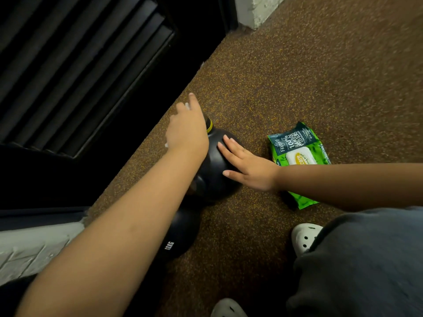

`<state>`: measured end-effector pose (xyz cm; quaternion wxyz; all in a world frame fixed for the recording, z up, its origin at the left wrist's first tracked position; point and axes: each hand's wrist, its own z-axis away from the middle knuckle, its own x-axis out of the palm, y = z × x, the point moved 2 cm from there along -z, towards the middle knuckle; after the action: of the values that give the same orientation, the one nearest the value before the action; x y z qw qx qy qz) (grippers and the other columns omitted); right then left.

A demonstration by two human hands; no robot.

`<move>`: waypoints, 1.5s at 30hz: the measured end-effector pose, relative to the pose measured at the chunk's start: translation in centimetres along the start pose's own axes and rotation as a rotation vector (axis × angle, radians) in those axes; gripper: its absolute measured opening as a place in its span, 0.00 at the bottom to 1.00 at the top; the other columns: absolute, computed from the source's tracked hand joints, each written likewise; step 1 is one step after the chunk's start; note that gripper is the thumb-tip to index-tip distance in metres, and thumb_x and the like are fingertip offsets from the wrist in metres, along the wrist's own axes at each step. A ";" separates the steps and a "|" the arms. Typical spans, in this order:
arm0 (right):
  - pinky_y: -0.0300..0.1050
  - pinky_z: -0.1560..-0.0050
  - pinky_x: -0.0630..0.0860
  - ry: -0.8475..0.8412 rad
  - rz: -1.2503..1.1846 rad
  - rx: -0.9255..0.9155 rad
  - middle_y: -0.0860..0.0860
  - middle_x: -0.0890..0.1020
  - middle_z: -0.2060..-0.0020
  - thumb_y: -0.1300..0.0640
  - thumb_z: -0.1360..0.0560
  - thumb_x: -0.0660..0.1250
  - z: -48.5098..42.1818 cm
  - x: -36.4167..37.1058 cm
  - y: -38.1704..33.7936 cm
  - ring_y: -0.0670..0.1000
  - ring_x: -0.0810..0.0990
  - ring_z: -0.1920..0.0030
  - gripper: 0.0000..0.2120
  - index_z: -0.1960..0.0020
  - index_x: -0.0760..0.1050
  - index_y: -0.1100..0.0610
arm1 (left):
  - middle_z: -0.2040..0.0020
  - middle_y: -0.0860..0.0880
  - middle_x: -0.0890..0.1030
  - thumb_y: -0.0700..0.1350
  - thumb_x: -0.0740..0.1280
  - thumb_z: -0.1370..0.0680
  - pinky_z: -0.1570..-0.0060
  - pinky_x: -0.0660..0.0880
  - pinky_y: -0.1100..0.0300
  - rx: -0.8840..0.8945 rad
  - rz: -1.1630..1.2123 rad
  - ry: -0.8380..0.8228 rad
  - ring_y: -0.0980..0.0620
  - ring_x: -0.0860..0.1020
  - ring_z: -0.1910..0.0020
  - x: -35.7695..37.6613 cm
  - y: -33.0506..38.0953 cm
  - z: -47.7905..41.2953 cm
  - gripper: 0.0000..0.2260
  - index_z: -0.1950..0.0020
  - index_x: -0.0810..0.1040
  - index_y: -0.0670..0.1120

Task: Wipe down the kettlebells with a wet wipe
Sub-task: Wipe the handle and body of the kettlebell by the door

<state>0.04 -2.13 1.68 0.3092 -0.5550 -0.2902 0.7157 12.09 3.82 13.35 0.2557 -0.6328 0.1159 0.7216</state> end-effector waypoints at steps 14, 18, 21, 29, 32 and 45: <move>0.41 0.27 0.38 -0.065 -0.006 -0.004 0.56 0.37 0.24 0.47 0.19 0.54 -0.1 -0.7 0.3 0.52 0.35 0.25 0.33 0.23 0.38 0.55 | 0.33 0.43 0.72 0.39 0.64 0.23 0.43 0.72 0.52 0.214 -0.512 -0.264 0.42 0.71 0.34 0.1 3.8 -4.8 0.19 0.32 0.71 0.42; 0.42 0.26 0.38 -0.073 0.008 -0.028 0.56 0.37 0.24 0.47 0.19 0.54 -0.2 -0.7 0.7 0.52 0.35 0.25 0.33 0.23 0.39 0.55 | 0.39 0.44 0.78 0.52 0.75 0.32 0.42 0.75 0.52 0.373 -0.449 -0.590 0.44 0.77 0.42 -0.8 3.1 -6.6 0.28 0.35 0.74 0.43; 0.42 0.27 0.38 -0.078 0.020 -0.040 0.56 0.37 0.24 0.47 0.19 0.54 -0.3 -0.8 0.8 0.51 0.35 0.25 0.33 0.24 0.38 0.55 | 0.29 0.42 0.69 0.66 0.57 0.24 0.33 0.63 0.54 0.353 -0.253 -0.654 0.44 0.68 0.31 -1.3 2.7 -7.3 0.35 0.29 0.67 0.40; 0.39 0.28 0.36 -0.079 0.054 -0.052 0.56 0.36 0.24 0.46 0.20 0.53 -0.2 -0.7 0.8 0.47 0.33 0.28 0.34 0.24 0.37 0.54 | 0.25 0.38 0.61 0.46 0.47 0.16 0.31 0.56 0.54 0.337 -0.179 -0.571 0.42 0.60 0.27 -0.5 2.5 -7.1 0.21 0.27 0.62 0.36; 0.39 0.29 0.36 -0.091 0.080 -0.040 0.57 0.36 0.24 0.45 0.20 0.53 -0.1 -0.9 0.6 0.49 0.34 0.26 0.34 0.24 0.37 0.55 | 0.28 0.39 0.67 0.45 0.48 0.16 0.33 0.61 0.51 0.399 -0.214 -0.409 0.40 0.65 0.29 -0.9 1.7 -5.8 0.19 0.29 0.67 0.40; 0.42 0.27 0.38 -0.140 0.085 0.027 0.55 0.34 0.25 0.44 0.20 0.53 0.1 -1.2 -0.4 0.46 0.31 0.29 0.35 0.24 0.35 0.55 | 0.22 0.47 0.55 0.48 0.54 0.18 0.32 0.63 0.55 0.130 0.367 0.175 0.47 0.59 0.26 1.2 -3.2 6.1 0.26 0.23 0.50 0.44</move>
<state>0.23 -2.83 2.72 0.2648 -0.5112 -0.2778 0.7690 8.46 9.82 13.75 0.1496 -0.6435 0.2973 0.6893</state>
